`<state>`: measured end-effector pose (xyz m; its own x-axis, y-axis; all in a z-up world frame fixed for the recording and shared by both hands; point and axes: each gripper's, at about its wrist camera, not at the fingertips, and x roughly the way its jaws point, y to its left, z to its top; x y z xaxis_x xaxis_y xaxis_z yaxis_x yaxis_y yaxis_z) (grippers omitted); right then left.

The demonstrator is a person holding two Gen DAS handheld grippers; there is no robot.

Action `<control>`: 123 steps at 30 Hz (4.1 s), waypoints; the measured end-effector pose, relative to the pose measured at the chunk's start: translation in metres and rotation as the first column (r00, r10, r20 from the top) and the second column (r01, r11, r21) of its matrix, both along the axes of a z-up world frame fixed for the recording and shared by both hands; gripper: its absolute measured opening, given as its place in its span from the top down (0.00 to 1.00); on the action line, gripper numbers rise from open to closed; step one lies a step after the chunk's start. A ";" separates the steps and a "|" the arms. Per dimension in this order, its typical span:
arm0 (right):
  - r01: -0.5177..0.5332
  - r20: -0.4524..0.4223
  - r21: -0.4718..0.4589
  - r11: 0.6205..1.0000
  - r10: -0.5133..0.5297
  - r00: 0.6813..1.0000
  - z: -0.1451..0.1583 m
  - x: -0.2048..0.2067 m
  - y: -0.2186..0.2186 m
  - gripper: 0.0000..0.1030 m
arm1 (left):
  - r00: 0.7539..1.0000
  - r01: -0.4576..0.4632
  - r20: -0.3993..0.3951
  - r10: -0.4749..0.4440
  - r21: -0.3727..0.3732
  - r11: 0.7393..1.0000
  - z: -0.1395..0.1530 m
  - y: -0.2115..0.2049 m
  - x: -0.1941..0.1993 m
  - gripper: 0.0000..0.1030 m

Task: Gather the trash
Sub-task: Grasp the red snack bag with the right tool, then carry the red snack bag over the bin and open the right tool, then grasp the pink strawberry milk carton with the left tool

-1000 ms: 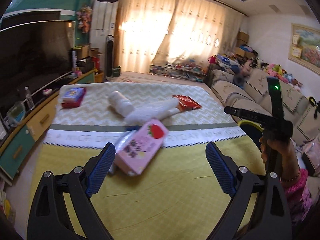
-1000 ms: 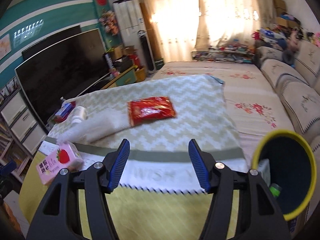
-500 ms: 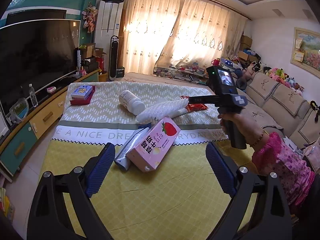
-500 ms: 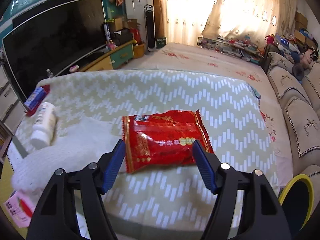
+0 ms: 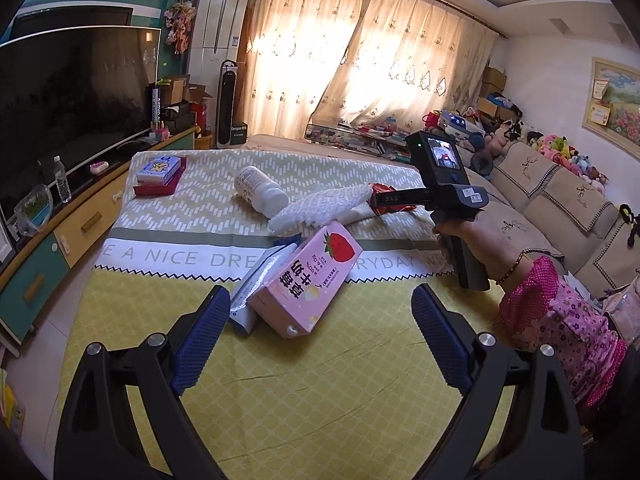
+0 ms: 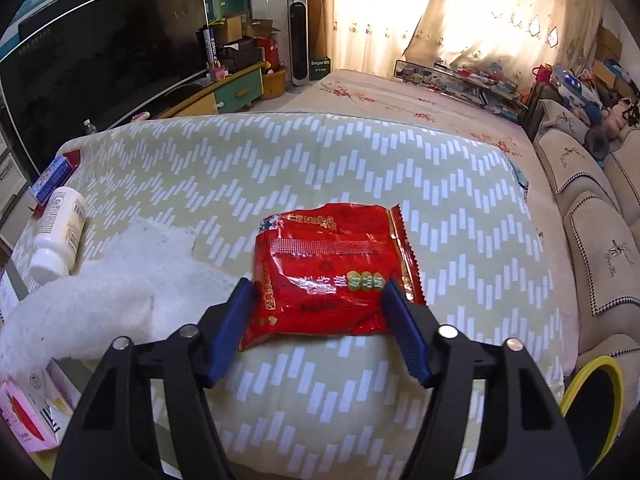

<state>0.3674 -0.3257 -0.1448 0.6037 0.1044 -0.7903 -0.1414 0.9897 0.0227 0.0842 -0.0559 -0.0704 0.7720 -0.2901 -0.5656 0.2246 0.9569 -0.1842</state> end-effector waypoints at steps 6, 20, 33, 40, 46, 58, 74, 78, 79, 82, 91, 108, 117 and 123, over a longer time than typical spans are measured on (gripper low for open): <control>0.023 0.017 0.054 0.998 -0.024 1.000 0.007 -0.016 -0.013 0.85 | 1.000 0.000 0.004 0.000 0.001 1.000 0.000 0.000 0.002 0.12; 0.008 0.118 0.172 0.985 -0.028 0.993 0.050 -0.111 -0.052 0.85 | 1.000 0.017 -0.002 -0.017 -0.005 1.000 -0.004 -0.004 0.001 0.12; 0.306 0.219 0.194 0.932 -0.346 0.913 0.050 -0.206 -0.180 0.85 | 0.998 0.059 -0.007 -0.059 0.015 0.998 -0.004 -0.025 0.002 0.12; 0.460 0.162 0.155 0.874 -0.482 0.861 0.023 -0.214 -0.250 0.83 | 0.997 0.080 -0.014 -0.080 0.026 0.996 -0.005 -0.037 0.005 0.12; 0.522 0.129 0.116 0.845 -0.534 0.836 0.004 -0.211 -0.276 0.76 | 0.996 0.088 -0.017 -0.087 0.036 0.995 -0.005 -0.042 0.006 0.12; 0.596 0.125 0.073 0.799 -0.601 0.790 0.005 -0.205 -0.289 0.32 | 0.996 0.089 -0.025 -0.088 0.036 0.995 -0.007 -0.044 0.006 0.12; 0.239 0.420 0.222 0.946 -0.313 0.852 0.055 -0.236 -0.136 0.25 | 0.997 0.068 -0.029 -0.065 0.126 0.990 -0.018 -0.025 0.032 0.12; 0.213 0.424 0.205 0.955 -0.283 0.860 0.051 -0.233 -0.123 0.21 | 0.996 0.088 -0.021 -0.085 0.190 0.978 -0.023 -0.025 0.045 0.12; 0.213 0.426 0.211 0.954 -0.286 0.858 0.052 -0.234 -0.123 0.20 | 0.995 0.096 -0.021 -0.094 0.196 0.976 -0.024 -0.025 0.047 0.12; 0.216 0.398 0.219 0.952 -0.289 0.871 0.049 -0.229 -0.124 0.19 | 0.991 0.132 -0.038 -0.127 0.202 0.970 -0.032 -0.025 0.057 0.12; 0.220 0.366 0.216 0.951 -0.288 0.885 0.046 -0.225 -0.124 0.19 | 0.985 0.161 -0.108 -0.138 0.251 0.954 -0.054 -0.031 0.072 0.20; 0.225 0.344 0.235 0.946 -0.297 0.891 0.045 -0.222 -0.127 0.17 | 0.948 0.188 -0.282 -0.146 0.129 0.974 -0.071 -0.063 0.081 0.22; 0.229 0.331 0.255 0.939 -0.307 0.892 0.043 -0.221 -0.131 0.17 | 0.964 0.088 -0.263 -0.037 0.185 0.979 -0.071 -0.069 0.085 0.48; 0.227 0.331 0.260 0.939 -0.307 0.892 0.043 -0.221 -0.133 0.17 | 0.971 0.094 -0.234 -0.047 0.196 0.976 -0.064 -0.068 0.080 0.52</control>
